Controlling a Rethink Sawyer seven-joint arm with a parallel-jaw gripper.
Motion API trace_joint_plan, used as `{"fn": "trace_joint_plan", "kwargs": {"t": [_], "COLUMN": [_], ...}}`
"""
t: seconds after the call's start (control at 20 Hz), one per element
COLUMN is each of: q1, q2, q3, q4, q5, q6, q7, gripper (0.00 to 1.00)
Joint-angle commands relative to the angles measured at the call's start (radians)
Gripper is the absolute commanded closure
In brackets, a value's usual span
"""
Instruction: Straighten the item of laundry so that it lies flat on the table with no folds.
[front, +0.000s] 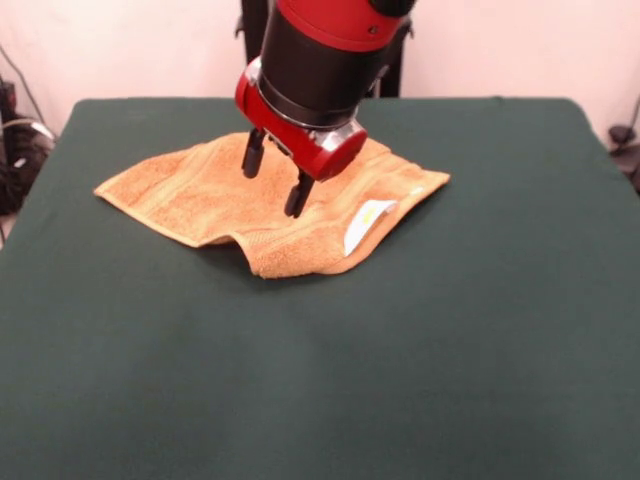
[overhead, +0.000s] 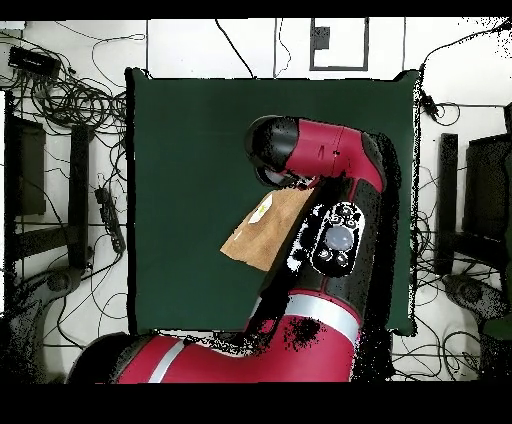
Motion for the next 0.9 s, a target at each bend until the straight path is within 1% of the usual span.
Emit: {"fn": "trace_joint_plan", "kwargs": {"t": [0.05, 0.1, 0.25, 0.5, 0.6, 0.9], "q1": [-0.022, -0.013, -0.017, -0.015, -0.011, -0.02], "q2": [0.017, 0.014, 0.025, 0.067, 0.092, 0.209], "q3": [0.022, 0.026, 0.041, 0.047, 0.05, 0.051], "q4": [-0.041, -0.027, -0.03, -0.06, -0.102, -0.296], "q5": [0.042, 0.047, 0.056, 0.06, 0.064, 0.082], "q6": [0.24, 0.233, 0.214, 0.176, 0.184, 0.228], "q7": [0.192, 0.201, 0.2, 0.226, 0.238, 0.263], "gripper": [0.0, 0.0, 0.0, 0.0, 0.0, 0.0]}}
